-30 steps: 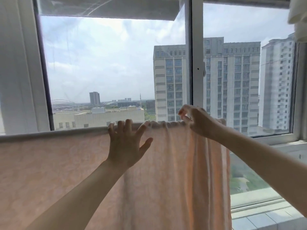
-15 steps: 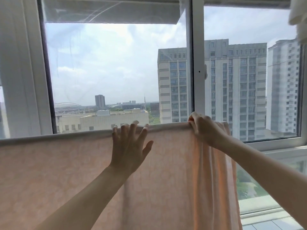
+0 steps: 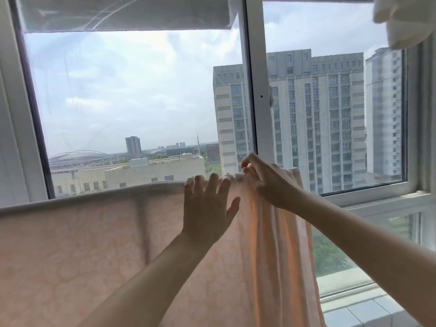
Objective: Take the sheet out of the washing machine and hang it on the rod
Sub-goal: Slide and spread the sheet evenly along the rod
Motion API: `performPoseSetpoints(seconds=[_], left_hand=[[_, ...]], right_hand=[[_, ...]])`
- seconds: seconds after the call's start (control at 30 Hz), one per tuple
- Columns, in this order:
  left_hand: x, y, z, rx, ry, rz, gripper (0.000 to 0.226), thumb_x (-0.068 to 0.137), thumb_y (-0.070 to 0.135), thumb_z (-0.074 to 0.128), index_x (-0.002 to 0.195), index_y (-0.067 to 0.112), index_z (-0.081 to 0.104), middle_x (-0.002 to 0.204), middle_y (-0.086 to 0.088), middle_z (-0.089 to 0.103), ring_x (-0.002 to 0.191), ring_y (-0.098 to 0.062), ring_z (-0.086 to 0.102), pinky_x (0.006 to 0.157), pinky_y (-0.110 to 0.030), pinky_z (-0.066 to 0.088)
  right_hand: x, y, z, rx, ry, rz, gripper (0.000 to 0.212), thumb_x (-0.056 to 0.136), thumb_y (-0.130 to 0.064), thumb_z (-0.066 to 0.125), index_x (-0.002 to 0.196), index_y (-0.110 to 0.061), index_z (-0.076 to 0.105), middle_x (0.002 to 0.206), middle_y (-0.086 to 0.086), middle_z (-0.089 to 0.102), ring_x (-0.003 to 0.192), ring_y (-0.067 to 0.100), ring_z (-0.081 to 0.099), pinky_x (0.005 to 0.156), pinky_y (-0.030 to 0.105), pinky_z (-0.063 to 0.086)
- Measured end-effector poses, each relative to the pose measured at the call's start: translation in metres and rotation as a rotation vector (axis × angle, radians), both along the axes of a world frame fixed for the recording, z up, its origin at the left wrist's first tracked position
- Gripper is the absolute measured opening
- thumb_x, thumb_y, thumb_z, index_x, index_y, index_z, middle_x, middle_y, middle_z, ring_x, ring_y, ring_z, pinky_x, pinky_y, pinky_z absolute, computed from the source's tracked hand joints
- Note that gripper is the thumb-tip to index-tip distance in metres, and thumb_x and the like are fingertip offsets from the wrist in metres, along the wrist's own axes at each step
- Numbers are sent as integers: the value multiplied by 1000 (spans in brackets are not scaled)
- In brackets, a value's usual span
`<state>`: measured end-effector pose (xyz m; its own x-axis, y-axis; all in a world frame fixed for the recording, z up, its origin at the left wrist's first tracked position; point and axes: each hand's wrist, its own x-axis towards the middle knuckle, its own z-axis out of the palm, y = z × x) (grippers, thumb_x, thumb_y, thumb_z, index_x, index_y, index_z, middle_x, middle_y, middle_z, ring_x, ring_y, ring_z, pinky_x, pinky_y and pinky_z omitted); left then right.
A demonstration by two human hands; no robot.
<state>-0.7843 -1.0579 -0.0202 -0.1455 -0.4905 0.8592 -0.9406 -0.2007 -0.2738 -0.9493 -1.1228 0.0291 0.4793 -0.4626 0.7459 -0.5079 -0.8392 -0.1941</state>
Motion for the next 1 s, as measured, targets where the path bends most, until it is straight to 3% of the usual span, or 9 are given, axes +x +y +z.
performPoseSetpoints(seconds=[0.07, 0.17, 0.23, 0.37, 0.5, 0.6, 0.67, 0.83, 1.0], left_hand=[[-2, -4, -2, -14, -10, 5, 50, 91, 55, 44, 122, 17, 56, 115, -9, 57, 104, -37, 55, 96, -52, 40], [-3, -7, -3, -36, -12, -4, 51, 90, 56, 45, 120, 17, 56, 114, -9, 57, 103, -38, 54, 96, -54, 38], [-1, -7, -3, -38, -7, 6, 51, 89, 57, 44, 119, 18, 57, 114, -9, 57, 104, -37, 54, 96, -54, 38], [7, -6, -1, -48, -8, 22, 50, 88, 58, 43, 119, 21, 55, 113, -8, 57, 103, -35, 53, 93, -52, 41], [12, -1, 0, -81, -10, 21, 47, 88, 57, 45, 116, 20, 56, 108, -7, 57, 99, -34, 52, 91, -51, 42], [13, 0, -2, -76, -26, 26, 47, 90, 53, 43, 120, 20, 57, 111, -6, 57, 101, -32, 52, 94, -50, 43], [13, -2, -4, -59, -64, 40, 50, 90, 51, 44, 127, 20, 56, 116, -7, 58, 106, -32, 52, 97, -51, 41], [-1, -10, -1, -46, -46, 41, 49, 90, 52, 45, 127, 21, 54, 114, -7, 58, 103, -34, 53, 93, -51, 43], [-18, -25, 2, -15, -69, 12, 51, 89, 55, 44, 127, 22, 55, 112, -5, 57, 99, -34, 53, 89, -51, 41]], right_hand=[[-2, -8, 5, 67, -57, 99, 15, 101, -25, 44, 114, -22, 51, 79, 1, 65, 43, 8, 47, 42, 20, 41], [-2, -19, 26, 117, 35, 15, 22, 98, -15, 49, 92, -3, 66, 79, 5, 67, 62, 15, 59, 62, 28, 51], [2, -26, 34, 135, 76, -22, 22, 94, -15, 56, 83, -2, 69, 75, 2, 65, 66, 13, 59, 66, 28, 51], [12, -36, 35, 362, 91, 49, 33, 91, -25, 61, 63, -5, 61, 52, -1, 47, 46, 10, 41, 48, 24, 34], [19, -37, 33, 336, 19, 15, 44, 93, -14, 57, 51, -11, 46, 50, -1, 38, 47, 12, 35, 50, 25, 31], [14, -46, 22, 244, -115, -168, 40, 93, -2, 49, 55, -12, 44, 54, 0, 36, 51, 16, 36, 49, 30, 31], [4, -52, 16, 205, -154, -265, 34, 94, -4, 48, 60, -7, 52, 58, 2, 49, 54, 20, 48, 50, 36, 41], [-13, -53, 11, 153, -171, -266, 32, 99, -16, 48, 73, -3, 62, 75, 9, 66, 69, 26, 64, 67, 41, 55], [-27, -50, 12, 196, -152, -75, 29, 99, -22, 50, 81, -5, 65, 68, 5, 63, 58, 19, 57, 56, 35, 47]])
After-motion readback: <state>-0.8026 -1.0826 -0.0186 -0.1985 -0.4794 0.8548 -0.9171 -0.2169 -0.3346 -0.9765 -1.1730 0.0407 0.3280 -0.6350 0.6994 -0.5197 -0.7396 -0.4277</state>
